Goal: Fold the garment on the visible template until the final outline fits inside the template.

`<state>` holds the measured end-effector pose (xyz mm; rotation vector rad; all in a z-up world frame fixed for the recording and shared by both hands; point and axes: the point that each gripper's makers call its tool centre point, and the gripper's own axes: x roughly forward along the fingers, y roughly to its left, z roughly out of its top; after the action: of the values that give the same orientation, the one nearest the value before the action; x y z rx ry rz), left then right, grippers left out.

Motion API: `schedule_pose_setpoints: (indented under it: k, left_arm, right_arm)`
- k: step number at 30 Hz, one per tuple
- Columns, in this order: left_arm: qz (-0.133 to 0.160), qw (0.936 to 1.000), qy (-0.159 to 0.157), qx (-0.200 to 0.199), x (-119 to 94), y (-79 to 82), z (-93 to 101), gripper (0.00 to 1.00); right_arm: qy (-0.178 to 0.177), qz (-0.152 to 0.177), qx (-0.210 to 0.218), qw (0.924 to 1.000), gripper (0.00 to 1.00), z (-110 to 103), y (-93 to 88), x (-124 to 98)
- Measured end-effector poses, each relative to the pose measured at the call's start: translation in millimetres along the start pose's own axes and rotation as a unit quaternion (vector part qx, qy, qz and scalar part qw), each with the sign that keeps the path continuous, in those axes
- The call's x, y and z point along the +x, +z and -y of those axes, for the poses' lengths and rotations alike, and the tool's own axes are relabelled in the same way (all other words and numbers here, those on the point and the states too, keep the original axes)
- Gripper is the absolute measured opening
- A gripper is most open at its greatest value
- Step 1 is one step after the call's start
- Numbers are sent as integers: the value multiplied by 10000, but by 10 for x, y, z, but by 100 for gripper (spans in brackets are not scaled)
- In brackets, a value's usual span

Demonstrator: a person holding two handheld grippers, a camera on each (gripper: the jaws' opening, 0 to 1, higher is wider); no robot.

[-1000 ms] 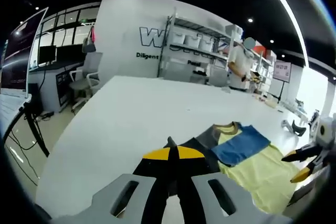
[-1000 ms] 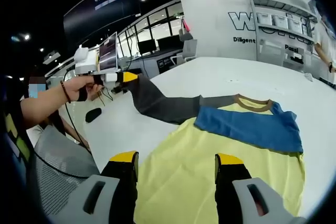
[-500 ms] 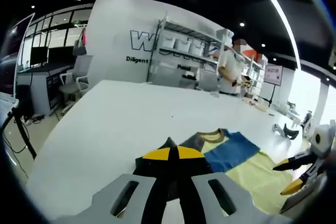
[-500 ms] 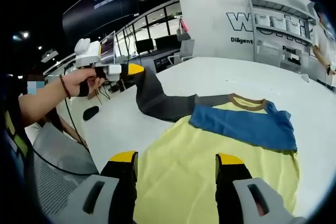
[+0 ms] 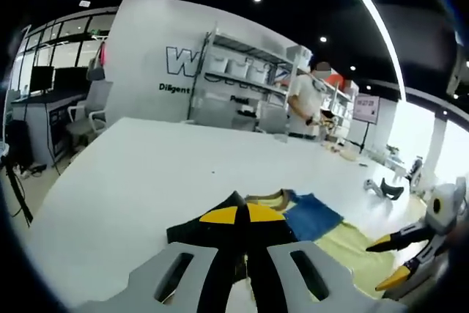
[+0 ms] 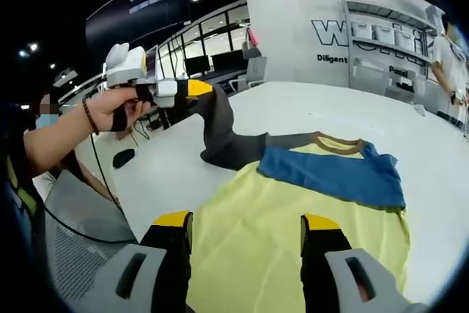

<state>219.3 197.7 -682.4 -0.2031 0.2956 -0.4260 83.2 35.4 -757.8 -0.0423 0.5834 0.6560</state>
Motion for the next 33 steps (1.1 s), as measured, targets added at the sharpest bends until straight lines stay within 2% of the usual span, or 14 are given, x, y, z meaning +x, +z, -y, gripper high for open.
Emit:
schedule_pose_setpoints:
  k: [7, 15, 18, 19, 30, 33]
  left_arm:
    - [59, 9997, -214, -82, 87, 74, 227, 0]
    - [138, 9982, -579, 15, 241, 196, 549, 0]
    - [117, 9972, -733, 55, 309, 217, 668, 0]
    - [126, 9957, -900, 204, 331, 230, 749, 0]
    - [154, 9918, -1271, 64, 515, 304, 997, 0]
    - [128, 9896, -1422, 163, 564, 310, 1092, 0]
  right_arm:
    - [-73, 2, -6, 10000, 57, 0, -30, -77]
    - [-149, 27, 12, 9999, 57, 16, -36, -126]
    - [-168, 35, 20, 9999, 57, 22, -33, -141]
    - [-178, 29, 24, 9998, 57, 27, -37, -145]
    - [-384, 49, 69, 9992, 57, 142, -45, -218]
    - [-349, 21, 54, 9994, 58, 131, -66, -227]
